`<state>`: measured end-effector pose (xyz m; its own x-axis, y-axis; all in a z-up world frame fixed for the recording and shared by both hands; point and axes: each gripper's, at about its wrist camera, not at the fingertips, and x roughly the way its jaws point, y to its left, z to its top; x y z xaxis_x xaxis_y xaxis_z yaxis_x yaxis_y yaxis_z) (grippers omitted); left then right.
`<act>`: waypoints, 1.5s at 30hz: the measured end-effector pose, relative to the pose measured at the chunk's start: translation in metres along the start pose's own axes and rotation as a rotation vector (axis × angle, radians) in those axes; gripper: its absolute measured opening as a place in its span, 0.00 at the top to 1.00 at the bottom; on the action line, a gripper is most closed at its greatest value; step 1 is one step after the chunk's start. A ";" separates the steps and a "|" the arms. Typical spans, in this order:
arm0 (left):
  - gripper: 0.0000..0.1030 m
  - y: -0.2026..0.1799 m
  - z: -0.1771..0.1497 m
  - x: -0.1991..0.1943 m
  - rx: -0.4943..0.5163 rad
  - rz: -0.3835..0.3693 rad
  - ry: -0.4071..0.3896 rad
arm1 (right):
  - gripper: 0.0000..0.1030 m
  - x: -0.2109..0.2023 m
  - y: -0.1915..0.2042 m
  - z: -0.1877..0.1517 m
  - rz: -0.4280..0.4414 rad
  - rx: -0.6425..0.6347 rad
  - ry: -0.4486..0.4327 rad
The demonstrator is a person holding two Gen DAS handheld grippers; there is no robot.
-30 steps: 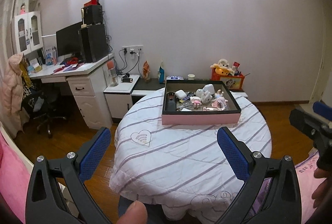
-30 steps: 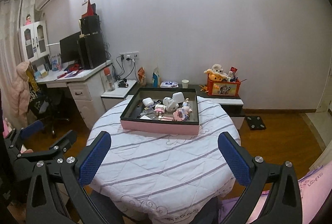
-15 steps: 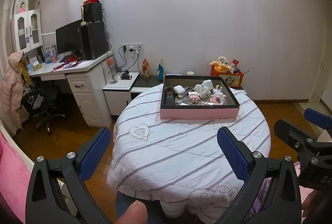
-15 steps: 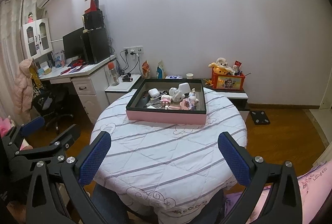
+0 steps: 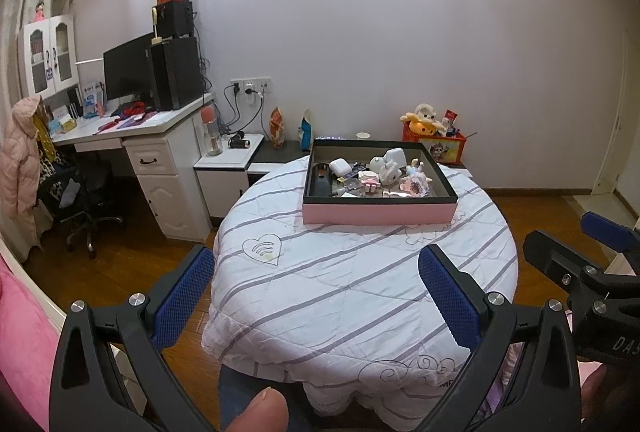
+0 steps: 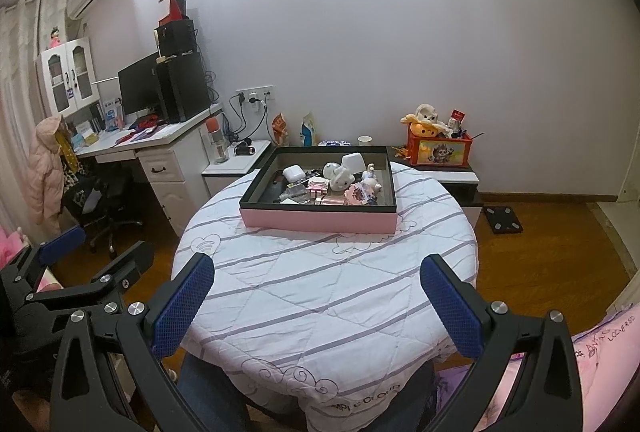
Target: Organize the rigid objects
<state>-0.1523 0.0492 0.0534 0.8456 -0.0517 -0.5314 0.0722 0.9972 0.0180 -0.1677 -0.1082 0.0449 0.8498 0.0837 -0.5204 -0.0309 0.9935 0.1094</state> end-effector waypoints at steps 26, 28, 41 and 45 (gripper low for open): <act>0.00 0.000 -0.002 0.002 0.005 0.015 -0.005 | 0.00 0.000 0.002 -0.002 0.009 -0.008 0.007; 0.00 0.000 -0.002 0.002 0.005 0.016 -0.004 | 0.00 0.001 0.002 -0.003 0.010 -0.008 0.008; 0.00 0.000 -0.004 0.008 -0.002 0.016 0.007 | 0.00 0.002 0.004 -0.003 0.009 -0.009 0.009; 0.00 -0.001 -0.006 0.011 -0.012 0.005 0.013 | 0.00 0.004 0.005 -0.007 0.012 -0.011 0.014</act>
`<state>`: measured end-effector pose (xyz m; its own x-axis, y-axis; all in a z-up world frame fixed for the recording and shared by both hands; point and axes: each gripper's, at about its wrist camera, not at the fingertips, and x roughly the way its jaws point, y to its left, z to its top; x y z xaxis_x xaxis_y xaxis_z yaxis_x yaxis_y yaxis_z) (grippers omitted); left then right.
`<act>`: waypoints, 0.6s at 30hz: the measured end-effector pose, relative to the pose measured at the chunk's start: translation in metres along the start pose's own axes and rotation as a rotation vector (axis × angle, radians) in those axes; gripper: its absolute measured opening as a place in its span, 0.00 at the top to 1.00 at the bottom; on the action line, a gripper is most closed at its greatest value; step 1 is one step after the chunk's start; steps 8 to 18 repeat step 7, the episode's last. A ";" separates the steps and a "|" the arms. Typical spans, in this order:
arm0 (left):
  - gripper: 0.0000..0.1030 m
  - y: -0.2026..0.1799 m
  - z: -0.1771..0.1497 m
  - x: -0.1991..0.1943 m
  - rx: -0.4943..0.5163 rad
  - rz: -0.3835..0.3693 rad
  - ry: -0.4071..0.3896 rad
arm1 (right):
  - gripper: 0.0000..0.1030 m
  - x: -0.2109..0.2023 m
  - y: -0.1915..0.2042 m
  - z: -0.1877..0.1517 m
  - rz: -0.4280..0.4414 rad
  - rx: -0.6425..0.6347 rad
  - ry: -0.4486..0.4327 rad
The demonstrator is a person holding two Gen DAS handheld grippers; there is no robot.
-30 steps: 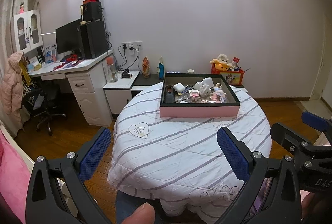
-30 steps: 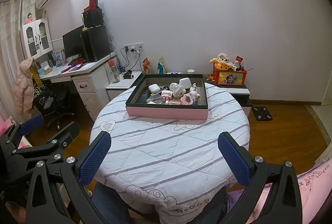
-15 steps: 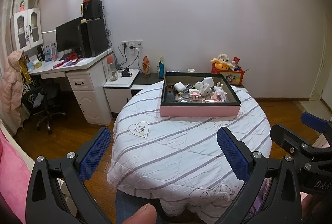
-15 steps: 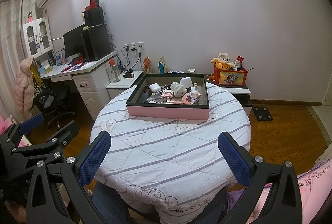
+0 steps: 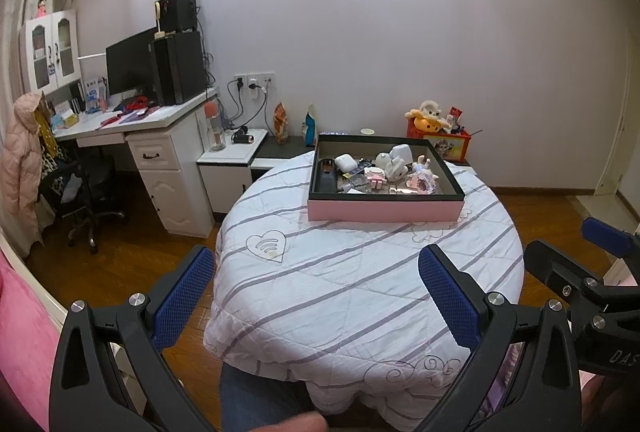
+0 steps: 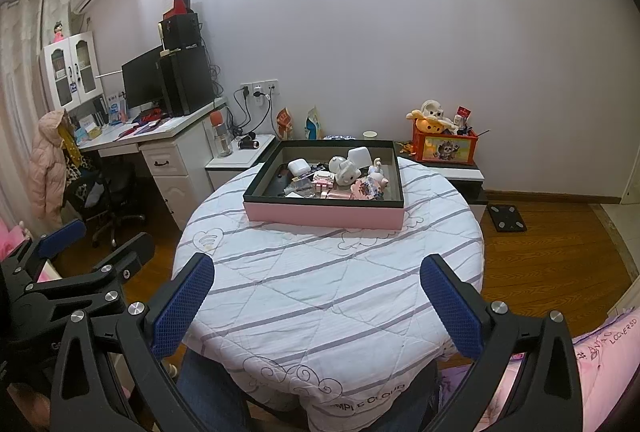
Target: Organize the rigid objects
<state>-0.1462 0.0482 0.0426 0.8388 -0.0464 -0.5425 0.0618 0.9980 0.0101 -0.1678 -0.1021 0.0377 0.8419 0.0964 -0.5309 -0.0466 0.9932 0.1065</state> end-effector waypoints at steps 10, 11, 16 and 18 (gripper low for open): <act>0.00 -0.004 -0.003 0.005 0.000 -0.022 0.010 | 0.00 0.005 -0.002 0.000 0.003 0.000 0.009; 0.00 -0.004 -0.003 0.005 0.000 -0.022 0.010 | 0.00 0.005 -0.002 0.000 0.003 0.000 0.009; 0.00 -0.004 -0.003 0.005 0.000 -0.022 0.010 | 0.00 0.005 -0.002 0.000 0.003 0.000 0.009; 0.00 -0.004 -0.003 0.005 0.000 -0.022 0.010 | 0.00 0.005 -0.002 0.000 0.003 0.000 0.009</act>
